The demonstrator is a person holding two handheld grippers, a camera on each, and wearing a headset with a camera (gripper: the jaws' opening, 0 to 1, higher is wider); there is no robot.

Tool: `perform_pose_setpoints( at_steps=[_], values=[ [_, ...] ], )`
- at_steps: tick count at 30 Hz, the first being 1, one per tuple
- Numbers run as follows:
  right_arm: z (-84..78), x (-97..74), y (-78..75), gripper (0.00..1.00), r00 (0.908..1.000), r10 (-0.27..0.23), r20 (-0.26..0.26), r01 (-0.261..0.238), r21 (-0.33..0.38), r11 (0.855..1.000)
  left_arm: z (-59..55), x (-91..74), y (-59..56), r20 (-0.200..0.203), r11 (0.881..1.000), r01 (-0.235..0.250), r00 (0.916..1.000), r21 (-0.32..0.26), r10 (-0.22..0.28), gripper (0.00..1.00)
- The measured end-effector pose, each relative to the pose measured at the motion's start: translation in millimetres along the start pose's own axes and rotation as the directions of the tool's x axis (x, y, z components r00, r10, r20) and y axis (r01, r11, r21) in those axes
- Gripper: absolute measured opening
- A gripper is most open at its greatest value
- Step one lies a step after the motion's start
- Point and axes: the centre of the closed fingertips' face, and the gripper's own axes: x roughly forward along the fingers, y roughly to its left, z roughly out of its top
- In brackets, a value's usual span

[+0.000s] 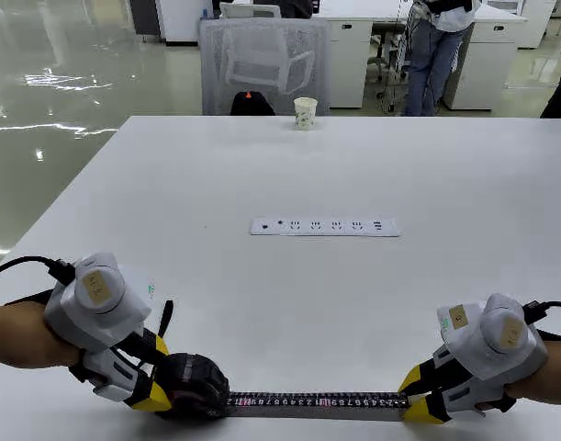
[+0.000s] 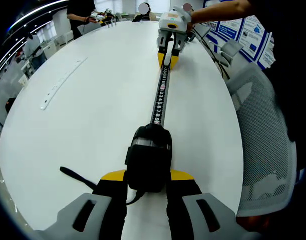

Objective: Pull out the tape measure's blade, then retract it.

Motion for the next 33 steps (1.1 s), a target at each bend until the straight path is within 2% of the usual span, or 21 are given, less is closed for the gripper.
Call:
perform_pose_setpoints(
  at_steps=[33],
  values=[
    [-1.5,1.8,1.3,0.11,0.9994,-0.002,-0.036,0.001,-0.029,1.0,1.7,1.5,0.4,-0.002,1.0,-0.015,0.9999,0.007,0.015,0.25]
  ],
)
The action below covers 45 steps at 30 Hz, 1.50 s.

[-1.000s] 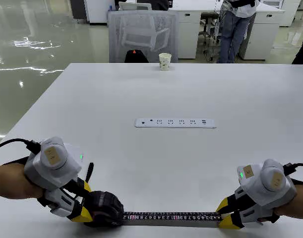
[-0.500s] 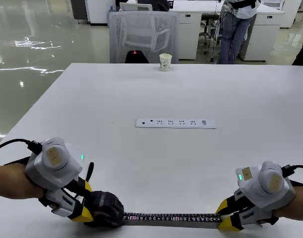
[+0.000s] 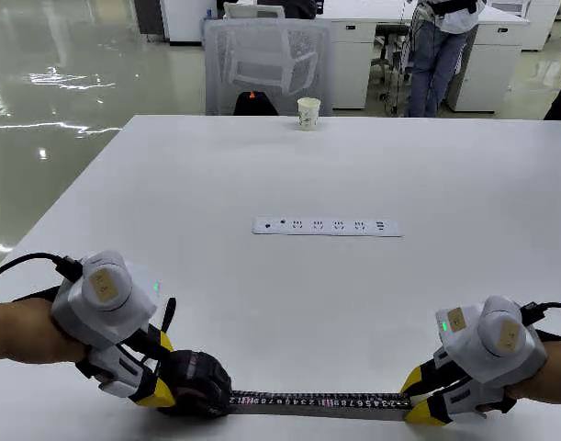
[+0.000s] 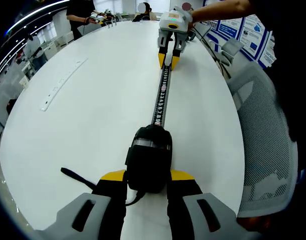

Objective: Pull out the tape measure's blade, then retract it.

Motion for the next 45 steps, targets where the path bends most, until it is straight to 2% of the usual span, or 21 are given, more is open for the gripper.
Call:
perform_pose_setpoints(
  at_steps=[13,18,27,35,45],
  values=[
    [-1.5,-1.0,-1.1,0.12,0.9997,-0.019,-0.014,0.019,0.009,1.0,-0.1,-0.1,-0.4,-0.011,1.0,0.005,0.9999,0.008,-0.005,0.26],
    [-1.3,-4.0,-2.9,0.15,0.9994,-0.035,-0.005,0.036,0.027,0.999,-2.0,0.1,0.2,-0.024,1.0,0.0,0.9997,0.017,0.001,0.26],
    [-0.7,-9.0,0.5,0.2,0.9982,-0.058,0.014,0.057,0.054,0.997,-5.9,-4.1,-0.7,-0.034,1.0,-0.017,0.9993,0.001,0.017,0.34],
    [-1.7,-14.4,5.0,0.28,0.9969,-0.075,0.026,0.072,0.082,0.994,-11.0,-9.9,-3.4,-0.015,0.999,-0.039,0.9991,-0.036,0.039,0.4],
    [0.8,-21.2,13.8,0.34,0.9925,-0.109,0.056,0.101,0.129,0.986,-13.1,-16.8,-13.0,0.023,0.994,-0.071,0.9971,-0.089,0.073,0.46]
  ],
)
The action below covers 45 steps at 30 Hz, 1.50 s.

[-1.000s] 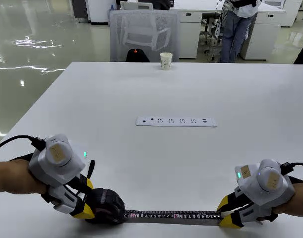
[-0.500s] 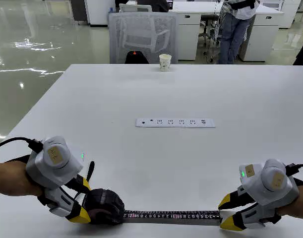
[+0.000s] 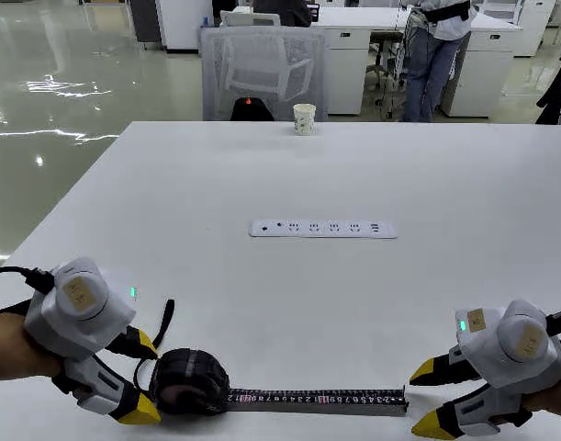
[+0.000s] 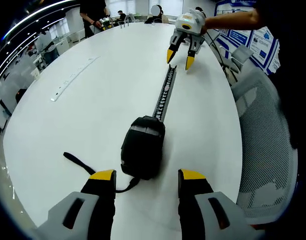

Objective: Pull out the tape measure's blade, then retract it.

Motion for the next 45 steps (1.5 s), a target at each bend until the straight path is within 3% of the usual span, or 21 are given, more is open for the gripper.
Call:
perform_pose_setpoints(
  at_steps=[10,23,33,37,43,45],
  values=[
    [1.0,-5.7,6.9,0.4,0.9986,-0.042,0.031,0.041,0.043,0.998,-1.2,-5.0,-7.7,0.054,0.997,-0.032,0.9979,-0.07,0.036,0.51],
    [4.3,-12.7,18.1,0.49,0.9913,-0.106,0.078,0.097,0.112,0.989,3.0,-9.8,-22.2,0.132,0.984,-0.075,0.9866,-0.161,0.097,0.59],
    [7.3,-14.3,30.7,0.55,0.9815,-0.154,0.114,0.133,0.171,0.976,5.3,-10.1,-38.6,0.197,0.965,-0.109,0.9675,-0.24,0.158,0.64],
    [6.5,-14.9,36.2,0.58,0.9761,-0.176,0.127,0.149,0.199,0.969,6.7,-10.4,-43.4,0.227,0.954,-0.129,0.9543,-0.27,0.194,0.67],
    [5.7,-16.2,45.1,0.62,0.9686,-0.205,0.14,0.169,0.234,0.957,5.0,-11.0,-49.8,0.245,0.942,-0.143,0.9436,-0.305,0.223,0.68],
    [6.0,-17.1,46.7,0.63,0.9652,-0.219,0.144,0.179,0.249,0.952,5.1,-11.6,-51.3,0.257,0.932,-0.149,0.9359,-0.332,0.241,0.7]
  ],
)
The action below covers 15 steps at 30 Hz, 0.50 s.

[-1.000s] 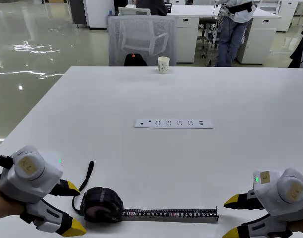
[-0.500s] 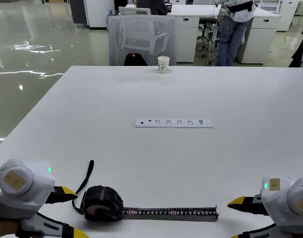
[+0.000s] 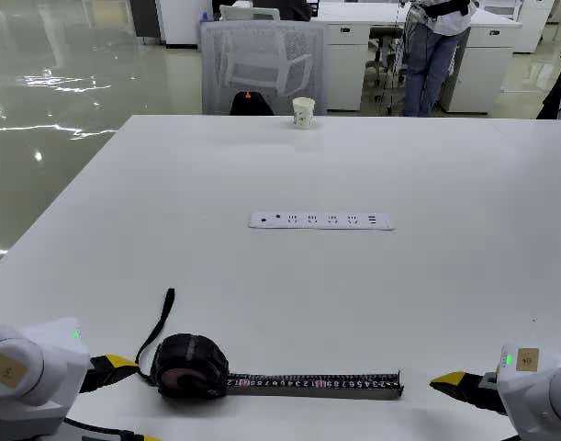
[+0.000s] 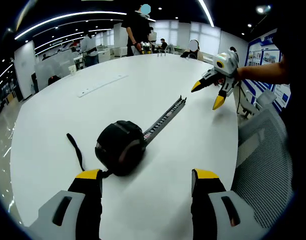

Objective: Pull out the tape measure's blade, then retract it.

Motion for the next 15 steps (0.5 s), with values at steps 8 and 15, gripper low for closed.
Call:
perform_pose_setpoints(
  at_steps=[8,15],
  values=[
    [6.6,-2.9,8.4,0.67,0.9984,-0.04,0.04,0.039,0.035,0.999,-3.9,-3.4,-10.9,0.044,0.997,-0.052,0.9975,-0.059,0.055,0.74],
    [9.9,-4.0,14.6,0.7,0.9959,-0.066,0.061,0.062,0.067,0.996,-7.1,-8.8,-17.9,0.058,0.991,-0.091,0.9936,-0.095,0.097,0.78]
  ],
)
